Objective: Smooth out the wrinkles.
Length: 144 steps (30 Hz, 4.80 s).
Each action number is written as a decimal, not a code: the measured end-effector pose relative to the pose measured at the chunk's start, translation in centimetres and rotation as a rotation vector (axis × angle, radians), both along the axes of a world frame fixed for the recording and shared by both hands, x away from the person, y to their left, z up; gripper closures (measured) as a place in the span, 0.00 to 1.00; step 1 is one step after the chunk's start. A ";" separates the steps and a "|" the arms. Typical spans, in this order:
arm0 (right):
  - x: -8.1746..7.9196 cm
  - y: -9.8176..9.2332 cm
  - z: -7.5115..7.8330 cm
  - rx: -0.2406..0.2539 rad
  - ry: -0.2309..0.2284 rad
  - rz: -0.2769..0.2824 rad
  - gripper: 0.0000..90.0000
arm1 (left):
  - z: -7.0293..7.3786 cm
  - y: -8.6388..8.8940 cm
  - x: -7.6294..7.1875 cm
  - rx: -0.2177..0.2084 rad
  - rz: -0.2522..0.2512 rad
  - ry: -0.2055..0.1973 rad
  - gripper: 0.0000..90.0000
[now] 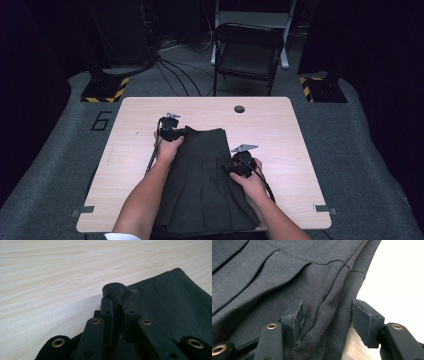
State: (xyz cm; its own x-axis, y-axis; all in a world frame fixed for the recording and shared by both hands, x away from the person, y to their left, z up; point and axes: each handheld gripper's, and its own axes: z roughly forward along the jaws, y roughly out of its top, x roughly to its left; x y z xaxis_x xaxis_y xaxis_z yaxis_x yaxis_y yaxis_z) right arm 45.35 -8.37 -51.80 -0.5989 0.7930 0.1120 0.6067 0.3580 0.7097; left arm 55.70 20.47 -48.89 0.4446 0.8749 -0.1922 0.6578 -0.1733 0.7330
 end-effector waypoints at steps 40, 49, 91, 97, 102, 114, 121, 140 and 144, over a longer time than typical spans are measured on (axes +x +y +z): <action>-0.7 1.4 1.6 0.034 0.014 0.095 0.57 | 7.4 -1.4 -0.7 0.063 -0.053 -0.176 0.94; -0.9 1.7 1.2 -0.001 0.004 0.120 0.55 | 8.0 -1.7 -1.7 0.044 -0.096 -0.202 0.94; -0.6 1.4 0.6 0.052 0.030 0.095 0.58 | 9.5 1.8 -15.9 -0.053 -0.389 -0.286 0.95; -0.7 1.4 0.6 0.048 0.032 0.094 0.59 | 8.0 2.9 -17.8 -0.075 -0.403 -0.252 0.95; -0.6 1.4 0.6 0.044 0.030 0.100 0.59 | 6.3 3.2 -19.3 -0.064 -0.425 -0.216 0.95; -0.5 1.3 0.6 0.056 0.035 0.112 0.58 | 2.4 3.4 -20.4 -0.079 -0.428 -0.132 0.95; -0.6 1.3 0.6 0.049 0.032 0.124 0.57 | 0.9 3.3 -20.6 -0.057 -0.442 -0.095 0.95; -0.3 -1.3 5.2 0.156 0.026 0.122 0.61 | -1.6 2.5 -20.2 0.012 -0.501 -0.019 0.95; 0.5 -0.3 6.1 0.138 0.011 0.076 0.58 | -1.8 2.4 -20.5 0.017 -0.494 -0.042 0.95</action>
